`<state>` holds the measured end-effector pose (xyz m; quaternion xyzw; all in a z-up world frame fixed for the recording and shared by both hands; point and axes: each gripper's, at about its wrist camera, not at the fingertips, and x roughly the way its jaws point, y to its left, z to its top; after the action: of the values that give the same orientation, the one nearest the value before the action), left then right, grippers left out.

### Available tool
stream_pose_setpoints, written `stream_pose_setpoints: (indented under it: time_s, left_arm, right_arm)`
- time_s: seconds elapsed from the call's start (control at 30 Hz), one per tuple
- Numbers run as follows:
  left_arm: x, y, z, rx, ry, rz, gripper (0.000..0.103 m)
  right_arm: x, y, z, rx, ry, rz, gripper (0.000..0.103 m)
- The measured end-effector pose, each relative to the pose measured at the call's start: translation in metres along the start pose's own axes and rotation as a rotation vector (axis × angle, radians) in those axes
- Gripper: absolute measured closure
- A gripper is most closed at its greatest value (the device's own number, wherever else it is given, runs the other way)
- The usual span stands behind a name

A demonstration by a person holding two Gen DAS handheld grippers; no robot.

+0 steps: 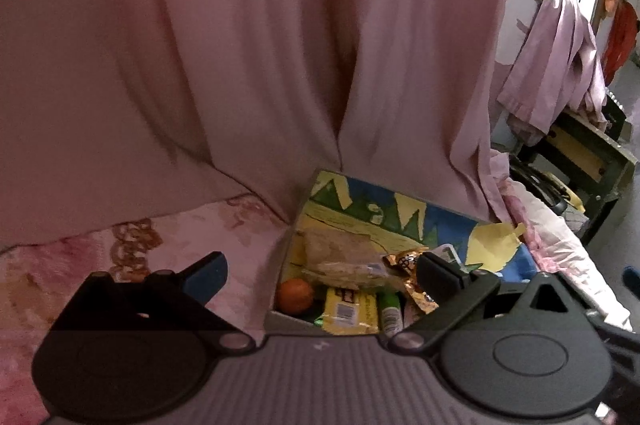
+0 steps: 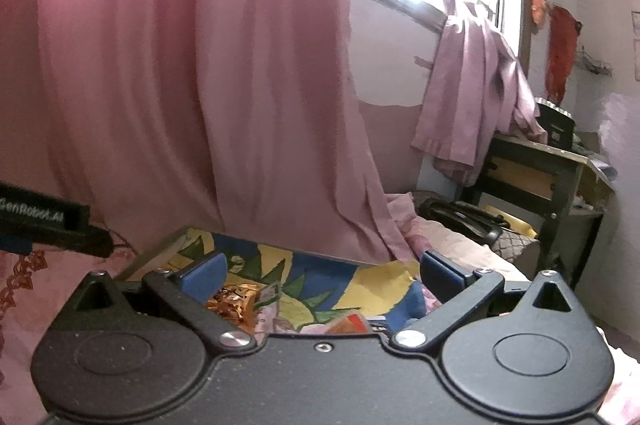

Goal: Organize snacks

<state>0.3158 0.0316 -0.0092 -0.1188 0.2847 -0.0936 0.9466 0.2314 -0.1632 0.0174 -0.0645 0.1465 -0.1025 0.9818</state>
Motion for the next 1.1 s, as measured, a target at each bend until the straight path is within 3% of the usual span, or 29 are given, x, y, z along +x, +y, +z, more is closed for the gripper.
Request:
stream_pose_setpoints:
  time_s: [0.5,0.73,1.1]
  left_arm:
    - [-0.083,-0.024,-0.030,0.130,-0.081,0.057,0.000]
    - [-0.126,-0.036,-0.060,0.196,-0.070,0.076,0.000]
    - [-0.170,-0.041,-0.093,0.203,-0.060,0.096,0.000]
  right_arm:
    - [-0.072,-0.044,0.000,0.092,0.008,0.005,0.001]
    - [-0.110,-0.059,-0.010,0.135,0.038,0.030,0.001]
    - [-0.160,-0.068,-0.029,0.136,0.077,0.063,0.001]
